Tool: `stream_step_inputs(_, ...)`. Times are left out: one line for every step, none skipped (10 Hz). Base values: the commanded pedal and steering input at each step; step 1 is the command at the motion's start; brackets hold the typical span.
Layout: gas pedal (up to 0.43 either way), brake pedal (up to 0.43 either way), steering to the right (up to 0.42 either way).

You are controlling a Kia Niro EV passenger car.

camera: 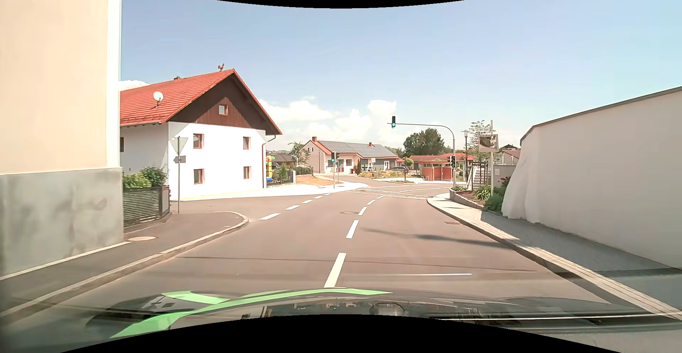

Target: Follow the waypoints while adhering to traffic rules and regulations

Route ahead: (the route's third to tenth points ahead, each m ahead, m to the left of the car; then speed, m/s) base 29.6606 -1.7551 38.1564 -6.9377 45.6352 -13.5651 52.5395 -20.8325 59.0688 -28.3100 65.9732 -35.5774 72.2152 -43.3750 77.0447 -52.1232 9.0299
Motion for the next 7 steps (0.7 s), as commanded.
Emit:
stream_step_inputs(0.110,0.000,0.026)
stream_step_inputs(0.110,0.000,0.034)
stream_step_inputs(0.098,0.000,0.036)
stream_step_inputs(0.067,0.000,0.039)
stream_step_inputs(0.059,0.000,0.045)
stream_step_inputs(0.059,0.000,0.048)
stream_step_inputs(0.059,0.000,0.051)
